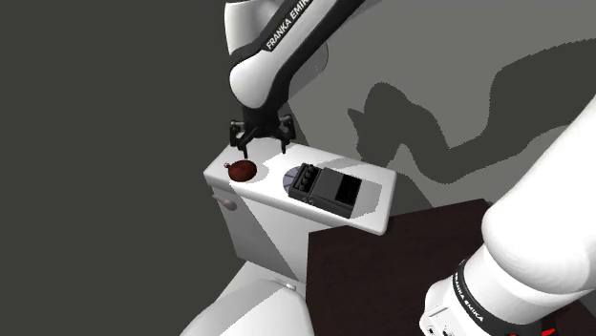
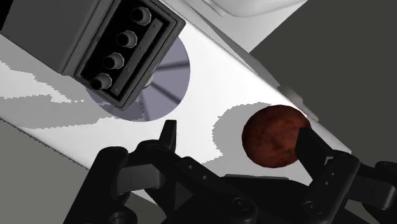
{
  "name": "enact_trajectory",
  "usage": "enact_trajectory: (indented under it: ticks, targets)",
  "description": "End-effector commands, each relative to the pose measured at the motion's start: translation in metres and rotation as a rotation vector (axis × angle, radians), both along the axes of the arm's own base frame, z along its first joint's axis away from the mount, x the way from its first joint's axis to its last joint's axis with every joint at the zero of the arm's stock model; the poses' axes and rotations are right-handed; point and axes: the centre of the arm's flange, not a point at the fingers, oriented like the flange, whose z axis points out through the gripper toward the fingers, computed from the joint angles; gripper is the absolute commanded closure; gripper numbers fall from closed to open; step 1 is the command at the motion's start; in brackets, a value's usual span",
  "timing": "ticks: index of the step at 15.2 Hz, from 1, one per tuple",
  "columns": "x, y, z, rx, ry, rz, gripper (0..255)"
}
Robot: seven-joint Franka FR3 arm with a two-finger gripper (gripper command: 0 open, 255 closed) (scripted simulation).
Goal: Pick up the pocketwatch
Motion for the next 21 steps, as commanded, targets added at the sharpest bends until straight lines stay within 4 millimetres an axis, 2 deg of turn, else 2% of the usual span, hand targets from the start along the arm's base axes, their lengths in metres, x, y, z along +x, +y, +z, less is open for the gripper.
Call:
enact_trajectory:
  ticks: [1, 6, 13, 15, 16, 21]
  targets:
    - [0.008, 0.018, -0.020, 0.002, -0.004, 0.000, 0]
    - [0.025, 0.066, -0.059, 0.004, -0.011, 0.002, 0]
    - [0.025, 0.066, -0.096, 0.004, -0.011, 0.002, 0]
    - [0.025, 0.066, -0.099, 0.004, -0.011, 0.002, 0]
    - [0.025, 0.066, -0.099, 0.004, -0.011, 0.002, 255]
    - [0.024, 0.066, -0.099, 0.004, -0.011, 0.002, 255]
